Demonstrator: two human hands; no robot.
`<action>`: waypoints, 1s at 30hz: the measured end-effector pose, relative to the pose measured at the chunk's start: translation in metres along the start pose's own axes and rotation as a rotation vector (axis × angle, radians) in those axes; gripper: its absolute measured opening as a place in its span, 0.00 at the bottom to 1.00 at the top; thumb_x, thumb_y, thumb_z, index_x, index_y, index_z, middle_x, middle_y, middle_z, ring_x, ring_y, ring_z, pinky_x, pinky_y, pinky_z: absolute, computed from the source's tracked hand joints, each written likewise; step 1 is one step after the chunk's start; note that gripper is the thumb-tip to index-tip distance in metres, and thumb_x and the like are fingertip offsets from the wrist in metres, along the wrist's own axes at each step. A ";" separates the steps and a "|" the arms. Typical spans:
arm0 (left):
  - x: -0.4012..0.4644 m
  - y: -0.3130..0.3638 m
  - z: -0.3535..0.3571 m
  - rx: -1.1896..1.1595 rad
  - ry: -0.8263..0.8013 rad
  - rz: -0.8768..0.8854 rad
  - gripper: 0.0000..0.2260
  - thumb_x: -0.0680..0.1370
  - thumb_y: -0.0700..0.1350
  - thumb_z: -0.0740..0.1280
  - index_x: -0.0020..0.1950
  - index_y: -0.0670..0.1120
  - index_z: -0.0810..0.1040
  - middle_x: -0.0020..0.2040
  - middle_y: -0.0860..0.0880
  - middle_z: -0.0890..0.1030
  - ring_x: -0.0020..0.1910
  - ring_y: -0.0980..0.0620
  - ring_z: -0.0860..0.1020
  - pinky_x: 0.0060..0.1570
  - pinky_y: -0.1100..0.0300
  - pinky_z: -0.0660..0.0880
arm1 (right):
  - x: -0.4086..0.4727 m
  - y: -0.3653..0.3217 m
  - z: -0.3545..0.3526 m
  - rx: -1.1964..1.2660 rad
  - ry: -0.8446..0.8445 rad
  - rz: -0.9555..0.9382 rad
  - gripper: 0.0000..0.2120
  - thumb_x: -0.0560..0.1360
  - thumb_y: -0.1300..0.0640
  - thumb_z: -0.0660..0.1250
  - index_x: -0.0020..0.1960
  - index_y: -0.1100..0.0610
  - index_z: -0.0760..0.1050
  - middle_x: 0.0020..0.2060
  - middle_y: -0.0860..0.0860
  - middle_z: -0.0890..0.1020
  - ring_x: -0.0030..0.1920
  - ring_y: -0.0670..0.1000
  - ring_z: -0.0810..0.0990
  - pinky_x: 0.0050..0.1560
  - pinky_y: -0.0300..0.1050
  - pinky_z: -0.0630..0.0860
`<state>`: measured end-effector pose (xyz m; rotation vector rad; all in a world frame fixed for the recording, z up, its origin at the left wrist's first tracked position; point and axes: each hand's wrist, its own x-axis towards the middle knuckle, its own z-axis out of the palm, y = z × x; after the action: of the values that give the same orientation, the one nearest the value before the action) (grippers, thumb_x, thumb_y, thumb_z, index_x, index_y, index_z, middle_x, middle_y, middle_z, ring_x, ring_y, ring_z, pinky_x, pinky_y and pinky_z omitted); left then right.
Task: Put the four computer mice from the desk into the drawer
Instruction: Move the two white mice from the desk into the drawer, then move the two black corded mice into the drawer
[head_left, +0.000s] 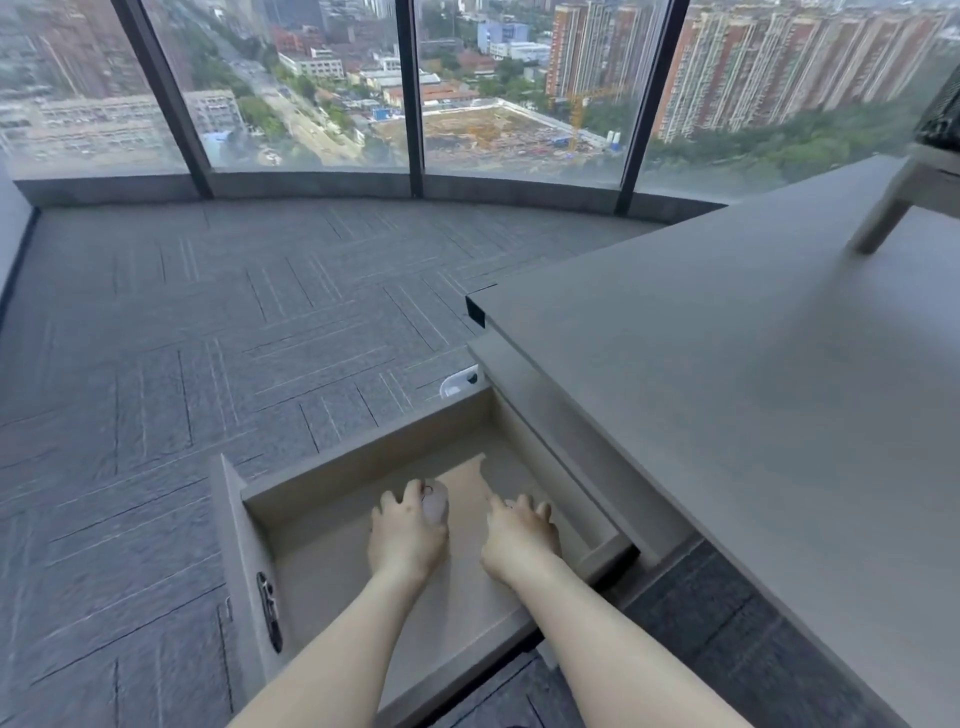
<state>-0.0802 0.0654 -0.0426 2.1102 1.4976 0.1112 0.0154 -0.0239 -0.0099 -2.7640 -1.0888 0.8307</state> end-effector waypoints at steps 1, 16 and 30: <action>0.000 0.000 0.001 0.014 0.007 0.007 0.20 0.73 0.53 0.63 0.64 0.52 0.71 0.59 0.41 0.73 0.60 0.39 0.71 0.56 0.50 0.71 | 0.002 0.001 0.002 -0.002 0.001 0.001 0.27 0.76 0.58 0.60 0.74 0.50 0.58 0.69 0.59 0.64 0.67 0.62 0.64 0.64 0.52 0.70; -0.107 0.177 -0.078 -0.576 0.260 0.605 0.12 0.77 0.40 0.62 0.59 0.44 0.78 0.55 0.48 0.79 0.48 0.53 0.77 0.49 0.61 0.71 | -0.164 0.083 -0.153 0.526 0.886 -0.320 0.15 0.77 0.66 0.60 0.59 0.58 0.79 0.56 0.53 0.83 0.54 0.52 0.81 0.53 0.38 0.73; -0.323 0.376 0.054 -0.163 -0.360 0.875 0.31 0.69 0.57 0.66 0.71 0.54 0.65 0.67 0.45 0.72 0.66 0.43 0.68 0.61 0.52 0.69 | -0.291 0.392 -0.161 0.366 0.847 0.555 0.30 0.74 0.56 0.62 0.74 0.48 0.61 0.72 0.56 0.64 0.70 0.62 0.61 0.70 0.55 0.63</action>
<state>0.1368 -0.3313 0.1666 2.3350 0.2885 0.1504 0.1619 -0.4840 0.1676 -2.6275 -0.0218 -0.1666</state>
